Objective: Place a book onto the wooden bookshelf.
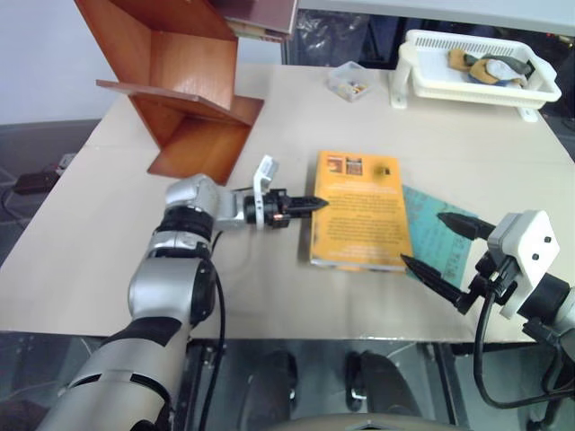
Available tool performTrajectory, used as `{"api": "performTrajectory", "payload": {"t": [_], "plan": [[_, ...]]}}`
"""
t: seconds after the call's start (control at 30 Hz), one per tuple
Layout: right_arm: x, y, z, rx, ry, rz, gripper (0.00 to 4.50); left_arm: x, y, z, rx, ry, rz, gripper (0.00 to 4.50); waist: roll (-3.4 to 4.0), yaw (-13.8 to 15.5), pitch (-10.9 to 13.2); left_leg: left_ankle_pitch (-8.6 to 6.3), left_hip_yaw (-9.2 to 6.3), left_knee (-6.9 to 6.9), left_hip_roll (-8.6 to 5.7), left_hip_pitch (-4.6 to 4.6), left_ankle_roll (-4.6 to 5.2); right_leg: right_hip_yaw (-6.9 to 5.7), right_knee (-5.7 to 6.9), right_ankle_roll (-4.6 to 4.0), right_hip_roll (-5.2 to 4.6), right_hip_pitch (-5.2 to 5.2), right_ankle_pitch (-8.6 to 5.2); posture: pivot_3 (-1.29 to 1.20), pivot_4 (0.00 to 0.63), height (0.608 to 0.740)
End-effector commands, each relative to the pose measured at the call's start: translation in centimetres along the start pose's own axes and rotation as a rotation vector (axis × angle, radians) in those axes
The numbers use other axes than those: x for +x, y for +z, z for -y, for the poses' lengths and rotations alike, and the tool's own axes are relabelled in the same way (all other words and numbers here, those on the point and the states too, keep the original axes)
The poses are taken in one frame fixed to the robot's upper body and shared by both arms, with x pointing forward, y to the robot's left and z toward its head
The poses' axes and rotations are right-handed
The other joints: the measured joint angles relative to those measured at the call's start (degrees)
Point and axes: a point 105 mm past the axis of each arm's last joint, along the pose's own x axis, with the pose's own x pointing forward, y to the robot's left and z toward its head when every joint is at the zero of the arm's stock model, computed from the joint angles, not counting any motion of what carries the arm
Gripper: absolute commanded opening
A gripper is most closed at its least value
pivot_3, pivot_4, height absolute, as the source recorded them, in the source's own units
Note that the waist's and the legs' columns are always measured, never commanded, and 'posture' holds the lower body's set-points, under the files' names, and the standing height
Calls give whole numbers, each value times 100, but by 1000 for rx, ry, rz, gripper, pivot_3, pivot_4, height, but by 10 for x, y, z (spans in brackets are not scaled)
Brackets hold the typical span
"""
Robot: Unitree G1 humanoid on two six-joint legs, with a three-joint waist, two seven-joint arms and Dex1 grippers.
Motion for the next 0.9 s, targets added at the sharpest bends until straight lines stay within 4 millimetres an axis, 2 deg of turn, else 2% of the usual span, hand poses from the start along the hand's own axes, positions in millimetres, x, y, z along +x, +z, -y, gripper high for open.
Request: {"api": "performTrajectory", "payload": {"t": [0.03, 0.17, 0.27, 0.33, 0.4, 0.53, 0.7, 0.73, 0.8, 0.83, 0.9], "plan": [[-1, 10, -1, -45, -1, 39, 4417, -10, 18, 28, 48, -63, 55, 302, 0, 4, 0, 0, 0, 0, 0, 0, 0, 0, 0, 0, 0, 0, 0, 0, 150, 740], [2, 10, -1, -40, 8, 44, 4417, -19, 28, 45, 74, -84, 92, 302, -1, 14, 0, 0, -1, 2, 0, -1, 0, -1, 1, 1, -1, 1, 1, 0, 150, 740], [6, 10, 1, -39, 14, 50, 4417, -23, 37, 69, 246, -89, 140, 302, -3, 16, 2, 0, -3, 3, 0, -2, -1, -2, 1, 1, -2, 1, 1, 0, 150, 740], [10, 11, 4, -39, 15, 60, 4417, -24, 41, 89, 546, -32, 183, 302, -5, 10, 3, 1, -3, 4, 0, -3, -1, -2, 2, 1, -2, 1, 1, 0, 150, 740], [12, 12, 7, -37, 12, 75, 4417, -24, 41, 120, 871, -22, 250, 302, -4, 4, 3, 6, 3, 3, 1, -1, -11, 6, 1, -1, -3, 1, 2, 0, 150, 740], [18, 16, 12, -28, 18, 110, 4417, -29, 33, 160, 1287, 3, 290, 302, -3, 9, 2, 16, 9, 3, 0, 3, -27, 9, 2, -1, -2, 1, 3, 0, 150, 740], [24, 21, 16, -27, 45, 154, 4417, -38, 27, 173, 2056, 242, 216, 302, 4, 14, -2, 4, 15, 1, 1, 13, -8, 13, 6, -2, 1, 4, 2, 0, 150, 740], [27, 23, 17, -28, 53, 167, 4417, -43, 30, 175, 2211, 313, 190, 302, 4, 17, -2, 4, 15, 2, 1, 13, -7, 13, 6, -2, 1, 4, 2, 0, 150, 740], [33, 30, 21, -42, 71, 203, 4417, -67, 48, 187, 2508, 534, 129, 302, -1, 9, 3, 3, 17, 4, 1, 11, -5, 13, 4, -10, 1, 4, -2, 0, 150, 740], [35, 33, 23, -48, 77, 217, 4417, -78, 56, 190, 2604, 616, 79, 302, 0, 12, 3, 2, 20, 5, 2, 7, -3, 13, 2, -12, 3, 0, -3, 0, 150, 740], [38, 37, 25, -62, 84, 233, 4417, -96, 66, 195, 2680, 714, 3, 302, -7, 12, 7, 2, 20, 5, 2, 9, -3, 12, 7, -12, 2, 0, -3, 0, 150, 740]]}}
